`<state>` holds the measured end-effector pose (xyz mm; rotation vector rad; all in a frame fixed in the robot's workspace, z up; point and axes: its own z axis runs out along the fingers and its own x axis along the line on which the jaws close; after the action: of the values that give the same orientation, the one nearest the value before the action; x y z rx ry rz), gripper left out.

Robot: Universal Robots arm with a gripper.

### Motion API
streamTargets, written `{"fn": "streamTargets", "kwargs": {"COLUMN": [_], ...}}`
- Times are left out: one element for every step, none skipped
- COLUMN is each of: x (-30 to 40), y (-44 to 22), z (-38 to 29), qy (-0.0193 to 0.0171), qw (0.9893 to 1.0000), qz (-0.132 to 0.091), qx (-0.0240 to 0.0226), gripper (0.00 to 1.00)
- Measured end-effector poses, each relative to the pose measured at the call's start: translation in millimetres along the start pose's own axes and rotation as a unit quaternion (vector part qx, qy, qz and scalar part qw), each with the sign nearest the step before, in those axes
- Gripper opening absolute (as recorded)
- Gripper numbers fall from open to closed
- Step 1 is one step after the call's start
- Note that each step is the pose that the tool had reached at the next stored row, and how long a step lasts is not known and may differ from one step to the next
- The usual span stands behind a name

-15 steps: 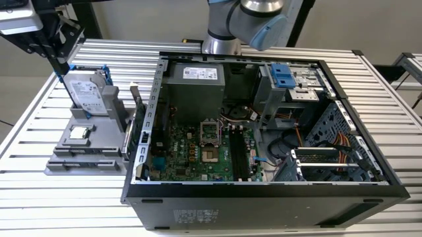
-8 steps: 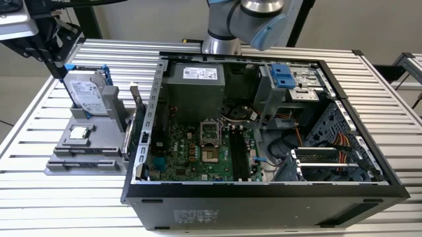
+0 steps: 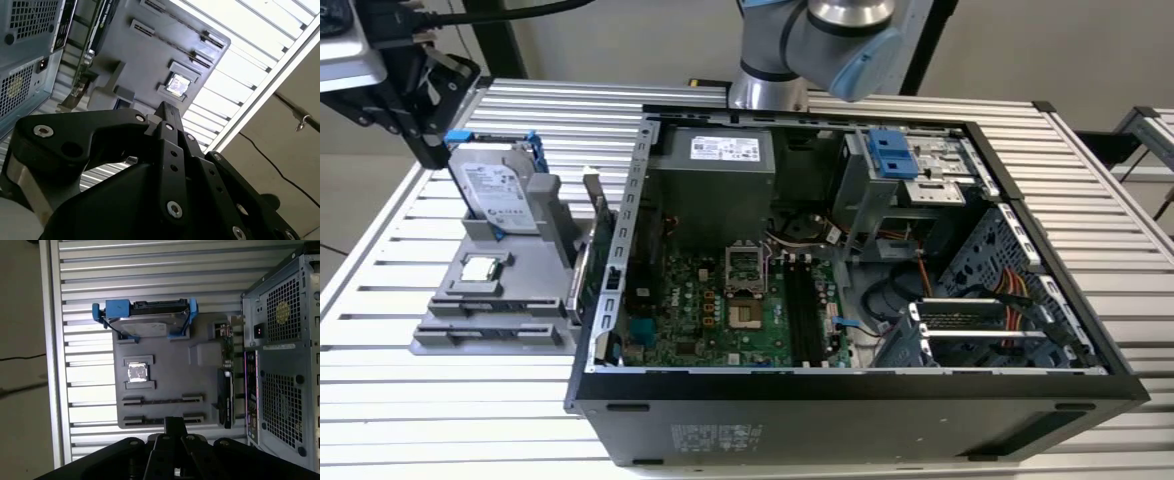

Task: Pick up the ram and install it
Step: 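Reach for the ram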

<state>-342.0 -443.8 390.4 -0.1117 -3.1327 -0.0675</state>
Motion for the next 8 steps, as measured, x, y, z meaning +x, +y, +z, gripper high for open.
{"fn": "streamTargets", "kwargs": {"x": [-0.1,-0.2,-0.4,-0.5,-0.6,-0.7,-0.9,-1.0], "y": [-1.5,-3.2,-5.0,-6.7,-8.3,-9.8,-11.5,-13.1], "z": [-0.1,-0.1,-0.2,-0.3,-0.3,-0.4,-0.5,-0.5], "qy": [0.0,0.0,0.0,0.0001,0.0001,0.0001,0.0001,0.0001], "qw": [1.0,1.0,1.0,1.0,1.0,1.0,1.0,1.0], "qz": [0.0,0.0,0.0,0.0,0.0,0.0,0.0,0.0], "qx": [0.0,0.0,0.0,0.0,0.0,0.0,0.0,0.0], "gripper": [0.0,0.0,0.0,0.0,0.0,0.0,0.0,0.0]}}
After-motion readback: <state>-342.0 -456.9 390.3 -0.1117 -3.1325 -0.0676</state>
